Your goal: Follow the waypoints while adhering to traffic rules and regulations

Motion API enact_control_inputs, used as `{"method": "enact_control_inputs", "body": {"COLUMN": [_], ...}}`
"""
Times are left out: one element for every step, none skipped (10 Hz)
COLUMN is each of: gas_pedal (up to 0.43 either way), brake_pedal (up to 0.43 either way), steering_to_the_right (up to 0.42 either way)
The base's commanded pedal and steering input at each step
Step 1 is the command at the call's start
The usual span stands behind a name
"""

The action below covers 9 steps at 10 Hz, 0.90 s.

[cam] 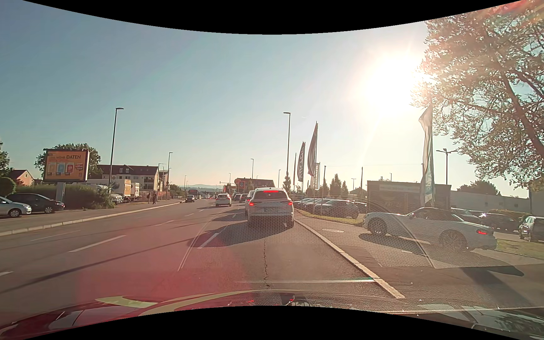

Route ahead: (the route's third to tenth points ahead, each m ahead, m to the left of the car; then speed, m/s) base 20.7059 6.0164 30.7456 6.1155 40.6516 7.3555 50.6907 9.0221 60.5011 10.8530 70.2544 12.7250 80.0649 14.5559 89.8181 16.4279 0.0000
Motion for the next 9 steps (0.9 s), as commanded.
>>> {"method": "enact_control_inputs", "body": {"gas_pedal": [0.0,0.0,0.0,0.0,0.0,0.0,0.0,0.0,0.0], "brake_pedal": [0.256,0.256,0.256,0.256,0.256,0.256,0.256,0.256,0.262], "steering_to_the_right": [-0.015,-0.015,-0.015,-0.015,-0.015,-0.015,-0.015,-0.015,-0.015]}}
